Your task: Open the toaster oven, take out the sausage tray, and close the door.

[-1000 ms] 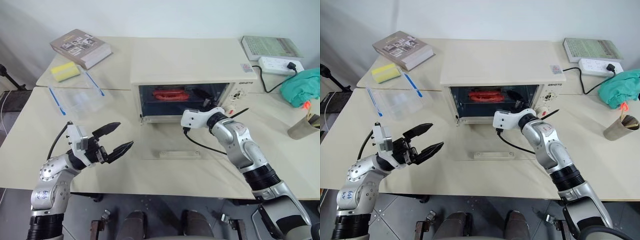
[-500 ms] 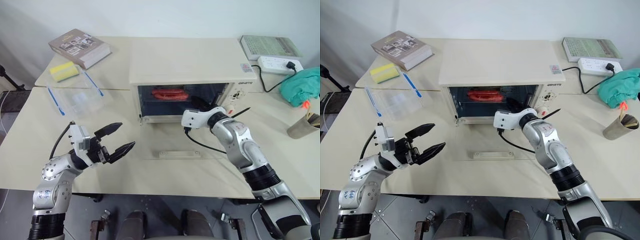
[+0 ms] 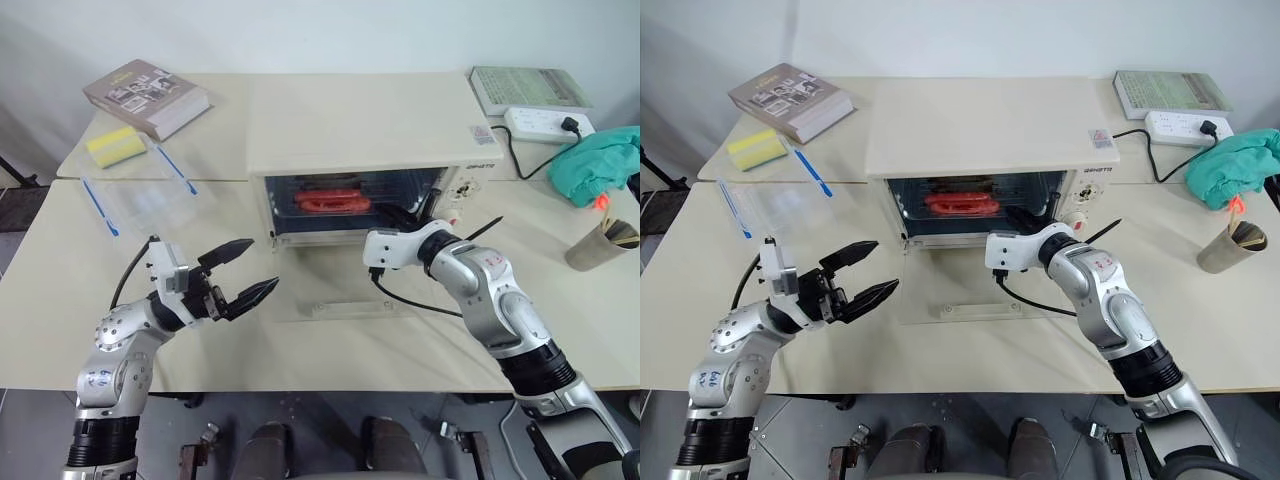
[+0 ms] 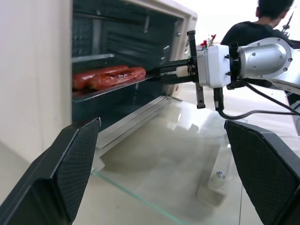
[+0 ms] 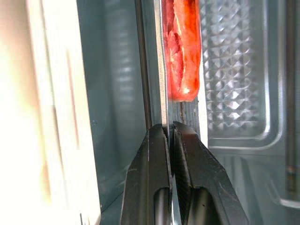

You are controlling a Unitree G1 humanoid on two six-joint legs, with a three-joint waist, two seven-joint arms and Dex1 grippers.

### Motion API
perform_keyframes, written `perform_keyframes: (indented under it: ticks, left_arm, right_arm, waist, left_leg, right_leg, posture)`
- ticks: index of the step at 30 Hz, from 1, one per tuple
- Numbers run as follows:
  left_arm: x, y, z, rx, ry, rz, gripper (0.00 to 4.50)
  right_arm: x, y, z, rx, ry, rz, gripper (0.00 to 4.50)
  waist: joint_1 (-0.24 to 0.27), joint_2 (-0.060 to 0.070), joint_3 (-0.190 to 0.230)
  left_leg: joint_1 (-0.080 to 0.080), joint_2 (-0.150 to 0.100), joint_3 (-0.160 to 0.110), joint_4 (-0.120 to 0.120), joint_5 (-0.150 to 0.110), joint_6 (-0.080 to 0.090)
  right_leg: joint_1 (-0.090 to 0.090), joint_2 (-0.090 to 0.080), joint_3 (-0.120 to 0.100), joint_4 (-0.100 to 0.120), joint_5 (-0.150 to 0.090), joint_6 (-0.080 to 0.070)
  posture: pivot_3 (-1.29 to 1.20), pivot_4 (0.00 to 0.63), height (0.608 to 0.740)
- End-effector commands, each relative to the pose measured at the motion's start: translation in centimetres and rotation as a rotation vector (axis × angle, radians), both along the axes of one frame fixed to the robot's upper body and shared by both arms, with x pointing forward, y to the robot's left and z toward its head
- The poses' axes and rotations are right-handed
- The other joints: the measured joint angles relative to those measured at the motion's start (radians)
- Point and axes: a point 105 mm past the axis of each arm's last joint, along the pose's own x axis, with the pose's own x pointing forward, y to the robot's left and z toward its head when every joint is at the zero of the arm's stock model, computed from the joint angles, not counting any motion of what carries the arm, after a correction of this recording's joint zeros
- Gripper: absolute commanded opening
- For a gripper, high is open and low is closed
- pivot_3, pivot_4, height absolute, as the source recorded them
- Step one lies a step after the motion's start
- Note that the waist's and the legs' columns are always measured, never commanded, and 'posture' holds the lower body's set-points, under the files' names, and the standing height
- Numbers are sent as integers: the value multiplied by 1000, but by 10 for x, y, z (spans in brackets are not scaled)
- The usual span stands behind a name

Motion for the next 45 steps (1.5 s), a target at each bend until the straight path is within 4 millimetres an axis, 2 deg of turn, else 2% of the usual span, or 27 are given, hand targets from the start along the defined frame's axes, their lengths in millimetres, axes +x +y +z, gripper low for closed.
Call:
perform_keyframes:
  ticks: [1, 9, 16, 24, 30, 34, 39, 45]
  left_arm:
    - [3, -4, 8, -14, -37, -4, 4500]
    - [8, 7, 11, -37, -2, 14, 4500]
    - [6, 13, 9, -40, 46, 9, 4500]
    - [8, 20, 14, -167, 307, -31, 4500]
    - [5, 13, 19, -198, 396, -103, 4500]
    - [-2, -1, 22, -236, 554, -213, 4500]
    - [2, -7, 21, -261, 747, -245, 4500]
    - [3, -15, 17, -279, 901, -262, 4500]
  right_arm:
    - [-13, 0, 29, 43, -95, 33, 75]
    - [-53, -4, 2, 45, -18, 62, 75]
    - [-74, -14, -5, 46, -10, 48, 75]
    - [-98, -31, -11, -6, -9, 51, 75]
    - [-111, -35, -16, -20, -6, 60, 75]
    - [-121, -28, -16, -27, -10, 107, 75]
    - [-126, -24, -15, -33, -16, 153, 75]
    - [-127, -21, -13, -49, -29, 203, 75]
  waist:
    - [1, 0, 0]
    - [8, 0, 0]
    - [19, 0, 0]
    - [33, -1, 0]
    - [31, -2, -1]
    - [28, -2, -1]
    - [29, -2, -1]
    - [28, -2, -1]
  left_leg:
    - [0, 0, 0, 0, 0, 0]
    - [-1, 0, 0, 0, 0, 0]
    - [0, 0, 1, 2, 0, 0]
    - [0, 0, 1, 3, 0, 0]
    - [1, 0, 1, 3, 0, 0]
    - [1, 0, 1, 3, 0, 0]
    - [2, 0, 1, 4, 0, 0]
    - [2, 0, 1, 4, 0, 0]
  right_leg:
    - [0, 0, 0, 0, 0, 0]
    - [-1, 0, 0, 0, 0, 0]
    - [0, 0, 1, 1, 0, 0]
    - [0, 0, 2, 2, 0, 0]
    - [0, 0, 3, 4, 0, 0]
    - [0, 0, 3, 5, 0, 0]
    - [0, 0, 4, 6, 0, 0]
    - [0, 0, 4, 7, 0, 0]
  posture:
    - [0, 150, 740]
    - [0, 150, 740]
    - [0, 150, 740]
    - [0, 150, 740]
    - [0, 150, 740]
    - [0, 150, 740]
    - [0, 150, 740]
    - [0, 150, 740]
